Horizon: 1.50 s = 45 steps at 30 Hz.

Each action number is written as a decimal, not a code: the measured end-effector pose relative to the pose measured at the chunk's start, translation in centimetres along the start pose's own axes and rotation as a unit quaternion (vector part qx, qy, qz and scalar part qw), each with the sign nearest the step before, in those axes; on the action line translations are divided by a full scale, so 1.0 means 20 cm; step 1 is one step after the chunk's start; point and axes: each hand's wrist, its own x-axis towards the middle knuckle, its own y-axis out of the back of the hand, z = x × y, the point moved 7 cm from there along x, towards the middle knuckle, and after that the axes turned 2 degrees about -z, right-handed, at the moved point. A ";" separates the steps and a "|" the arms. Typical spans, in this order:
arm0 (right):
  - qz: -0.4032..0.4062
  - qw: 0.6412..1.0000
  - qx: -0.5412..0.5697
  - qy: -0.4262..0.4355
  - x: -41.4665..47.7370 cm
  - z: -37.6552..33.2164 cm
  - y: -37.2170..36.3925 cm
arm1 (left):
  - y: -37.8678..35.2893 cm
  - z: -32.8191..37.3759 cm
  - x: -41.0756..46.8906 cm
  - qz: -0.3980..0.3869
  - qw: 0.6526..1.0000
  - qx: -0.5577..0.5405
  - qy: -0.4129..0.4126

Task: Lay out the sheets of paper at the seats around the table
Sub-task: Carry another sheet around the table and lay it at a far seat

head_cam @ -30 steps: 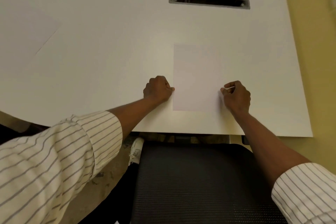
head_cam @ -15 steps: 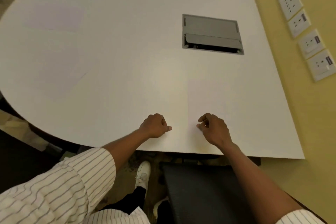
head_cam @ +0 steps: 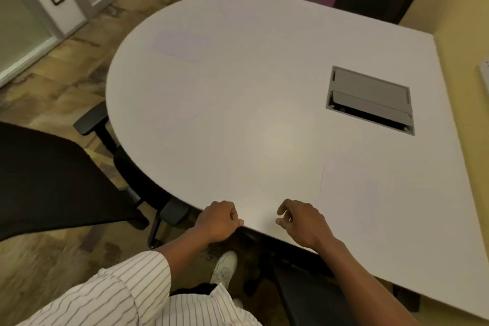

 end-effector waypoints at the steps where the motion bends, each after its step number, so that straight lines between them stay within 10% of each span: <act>1: -0.011 1.000 -0.013 0.017 0.01 -0.06 -0.02 | 0.01 -0.04 -0.04 0.012 1.000 -0.008 0.006; 21: -0.176 0.882 -0.316 0.302 -0.26 -1.28 -0.75 | -0.23 -1.33 -1.17 0.182 0.934 -0.195 0.238; 45: -0.286 0.879 -0.283 0.257 -0.25 -2.75 -2.02 | -0.09 -3.13 -1.93 0.210 0.864 -0.318 0.330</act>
